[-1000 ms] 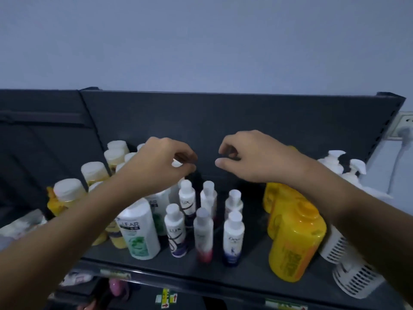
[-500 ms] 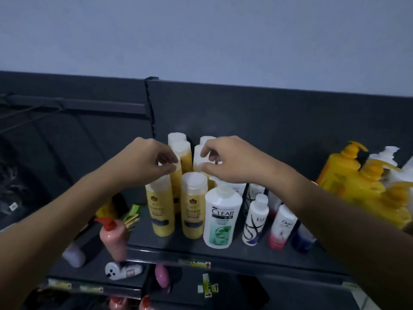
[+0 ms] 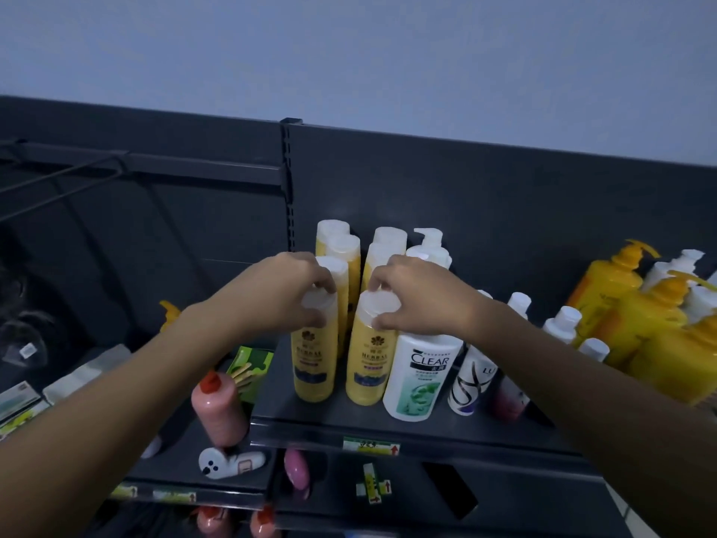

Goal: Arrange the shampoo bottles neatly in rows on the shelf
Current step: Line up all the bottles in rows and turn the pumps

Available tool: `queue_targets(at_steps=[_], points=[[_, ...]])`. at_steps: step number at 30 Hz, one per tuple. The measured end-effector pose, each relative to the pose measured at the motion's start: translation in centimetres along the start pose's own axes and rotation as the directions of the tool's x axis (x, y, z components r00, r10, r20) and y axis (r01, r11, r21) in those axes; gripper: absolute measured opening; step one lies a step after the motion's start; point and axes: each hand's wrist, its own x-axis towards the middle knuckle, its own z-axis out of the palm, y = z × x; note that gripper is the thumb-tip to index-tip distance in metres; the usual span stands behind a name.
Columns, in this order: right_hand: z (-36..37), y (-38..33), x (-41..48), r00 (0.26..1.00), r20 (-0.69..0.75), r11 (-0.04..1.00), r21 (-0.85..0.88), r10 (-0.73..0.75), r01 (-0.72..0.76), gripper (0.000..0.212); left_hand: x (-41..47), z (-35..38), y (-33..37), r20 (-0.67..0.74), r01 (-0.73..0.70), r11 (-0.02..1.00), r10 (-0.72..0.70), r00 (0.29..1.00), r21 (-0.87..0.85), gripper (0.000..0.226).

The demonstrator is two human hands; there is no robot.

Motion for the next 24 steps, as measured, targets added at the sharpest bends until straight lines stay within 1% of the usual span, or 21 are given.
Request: queue_targets(at_steps=[3,6,8,10,11,13,15,17,24], points=[[0.4,0.0,0.1,1.0,0.019,0.999,0.04,0.016,-0.017,0.055,0.2,0.5,-0.2,-0.003,0.003,1.0,-0.003,1.0,-0.026,0.048],[1.0,-0.1,0.0,1.0,0.013,0.999,0.049,-0.004,0.003,0.062,0.6,0.9,-0.3,-0.018,0.001,0.999,-0.002,1.0,-0.039,0.045],[1.0,-0.1,-0.1,1.0,0.02,0.998,0.055,-0.018,0.017,0.057,0.8,1.0,-0.4,-0.027,-0.003,0.999,0.002,1.0,-0.032,0.045],[0.8,-0.1,-0.3,0.999,0.021,0.998,0.059,-0.039,0.037,0.043,1.0,0.9,-0.4,-0.036,-0.01,1.0,0.009,0.999,-0.017,0.046],[0.7,-0.2,-0.3,0.999,0.021,0.998,0.057,-0.039,0.038,0.039,1.1,0.8,-0.4,-0.036,-0.012,1.0,0.012,0.999,-0.015,0.046],[0.6,-0.1,-0.4,0.998,0.038,0.999,0.028,-0.042,0.041,0.04,1.2,0.7,-0.4,-0.028,-0.011,1.0,0.01,1.0,-0.017,0.05],[0.6,0.1,-0.6,0.996,0.075,0.999,-0.004,-0.038,0.039,0.049,1.3,0.7,-0.5,-0.018,-0.005,1.0,0.005,1.0,-0.017,0.053],[0.7,0.4,-0.8,0.995,0.091,0.999,-0.011,-0.029,0.03,0.052,1.4,0.7,-0.6,-0.013,-0.001,1.0,0.001,1.0,-0.024,0.055],[0.8,1.8,-1.6,0.996,0.071,0.999,0.013,-0.047,0.046,0.04,1.8,0.8,-0.6,-0.01,0.007,0.996,-0.008,1.0,-0.086,0.05]])
